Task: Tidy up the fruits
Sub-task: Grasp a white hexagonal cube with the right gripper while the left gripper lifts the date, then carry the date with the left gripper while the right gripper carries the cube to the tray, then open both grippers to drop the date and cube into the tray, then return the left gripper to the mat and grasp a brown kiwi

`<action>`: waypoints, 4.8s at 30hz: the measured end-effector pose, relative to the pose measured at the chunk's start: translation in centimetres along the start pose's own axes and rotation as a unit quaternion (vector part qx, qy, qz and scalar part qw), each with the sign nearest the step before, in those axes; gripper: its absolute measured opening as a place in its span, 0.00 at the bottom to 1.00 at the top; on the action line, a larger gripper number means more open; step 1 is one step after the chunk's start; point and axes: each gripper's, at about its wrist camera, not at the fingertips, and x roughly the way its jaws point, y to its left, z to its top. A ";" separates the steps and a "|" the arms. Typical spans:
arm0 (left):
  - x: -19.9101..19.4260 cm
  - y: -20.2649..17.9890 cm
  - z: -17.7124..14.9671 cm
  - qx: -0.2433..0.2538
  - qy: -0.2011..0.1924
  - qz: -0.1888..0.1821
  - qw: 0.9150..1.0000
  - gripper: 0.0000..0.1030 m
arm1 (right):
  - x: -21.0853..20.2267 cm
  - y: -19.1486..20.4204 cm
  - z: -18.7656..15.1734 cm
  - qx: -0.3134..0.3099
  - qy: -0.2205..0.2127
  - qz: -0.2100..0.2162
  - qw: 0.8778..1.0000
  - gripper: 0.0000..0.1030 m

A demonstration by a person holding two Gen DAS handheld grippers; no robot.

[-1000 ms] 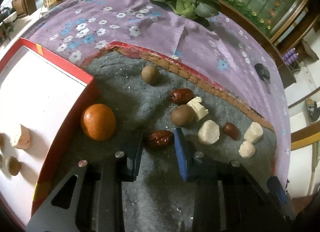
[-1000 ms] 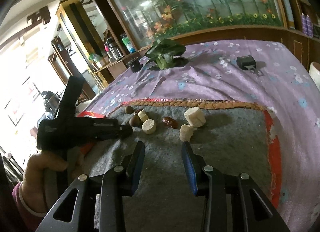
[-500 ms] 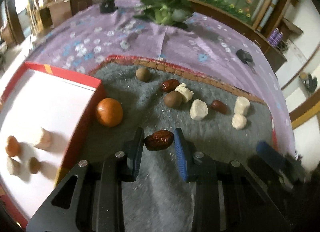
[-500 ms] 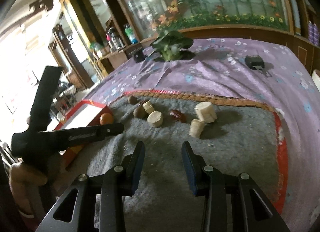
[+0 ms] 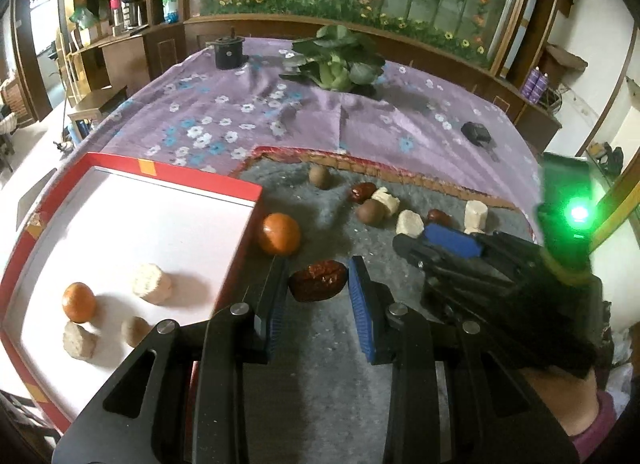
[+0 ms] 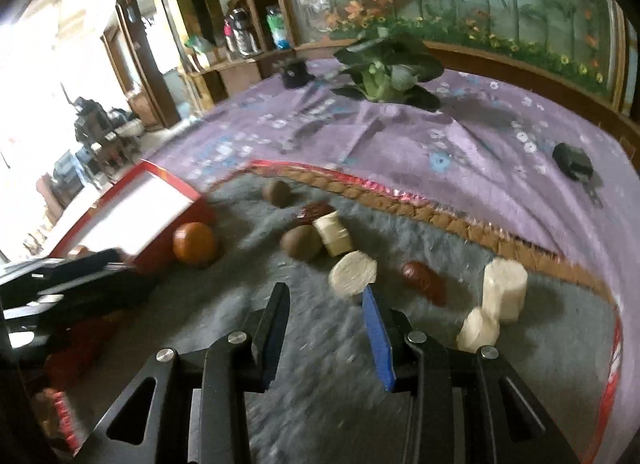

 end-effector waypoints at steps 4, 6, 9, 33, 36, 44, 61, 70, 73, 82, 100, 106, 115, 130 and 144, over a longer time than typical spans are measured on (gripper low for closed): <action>0.1 1.0 0.1 -0.006 0.000 -0.001 1.000 0.29 | 1.2 -0.3 0.3 0.003 0.003 -0.016 1.000 0.36; 0.4 1.4 0.1 -0.009 0.005 -0.003 1.000 0.29 | 1.8 -0.2 0.6 -0.004 0.006 -0.027 1.000 0.32; 0.4 1.7 0.0 -0.008 0.006 -0.003 1.000 0.29 | 1.8 0.0 0.6 -0.017 0.006 -0.047 0.999 0.25; -3.1 5.3 -2.2 -0.022 -0.018 0.021 0.999 0.29 | -6.2 8.5 -2.5 -0.006 -0.048 0.027 0.998 0.25; -3.4 6.1 -2.4 -0.026 -0.019 0.025 0.999 0.29 | -6.2 10.0 -2.6 -0.012 -0.049 0.036 0.998 0.25; -4.6 9.3 -2.2 -0.045 -0.030 0.034 0.998 0.29 | -6.1 13.0 -1.8 -0.030 -0.049 0.046 0.997 0.25; -2.6 17.7 0.9 -0.110 -0.016 0.067 0.991 0.29 | -0.7 17.0 2.6 -0.069 -0.021 0.072 0.995 0.25; 1.4 17.9 1.9 -0.106 0.022 0.063 0.992 0.29 | 3.8 17.6 4.5 -0.082 0.009 0.073 0.994 0.25; 2.1 18.0 1.9 -0.106 0.033 0.065 0.992 0.29 | 5.1 17.6 4.8 -0.084 0.020 0.070 0.994 0.25; 3.5 18.4 1.3 -0.118 0.060 0.081 0.988 0.33 | 7.1 17.7 5.1 -0.081 0.043 0.088 0.992 0.27; -1.0 14.3 0.8 -0.084 0.004 0.077 0.993 0.62 | -1.6 13.9 2.4 -0.042 -0.054 0.077 0.995 0.41; -1.4 11.4 0.4 -0.067 0.010 0.039 0.997 0.61 | -5.4 9.9 -0.7 -0.025 -0.085 0.033 0.996 0.51; -0.6 5.6 0.1 -0.026 0.026 -0.007 0.999 0.61 | -8.3 2.8 -4.0 0.038 -0.075 -0.001 0.996 0.52; 3.4 -2.0 1.8 0.028 0.052 -0.057 0.997 0.61 | -8.9 -1.6 -5.5 0.064 -0.071 0.003 0.995 0.53; 9.8 -4.7 4.0 0.131 0.103 -0.091 0.982 0.50 | -8.3 -3.5 -5.2 0.065 -0.079 0.014 0.995 0.53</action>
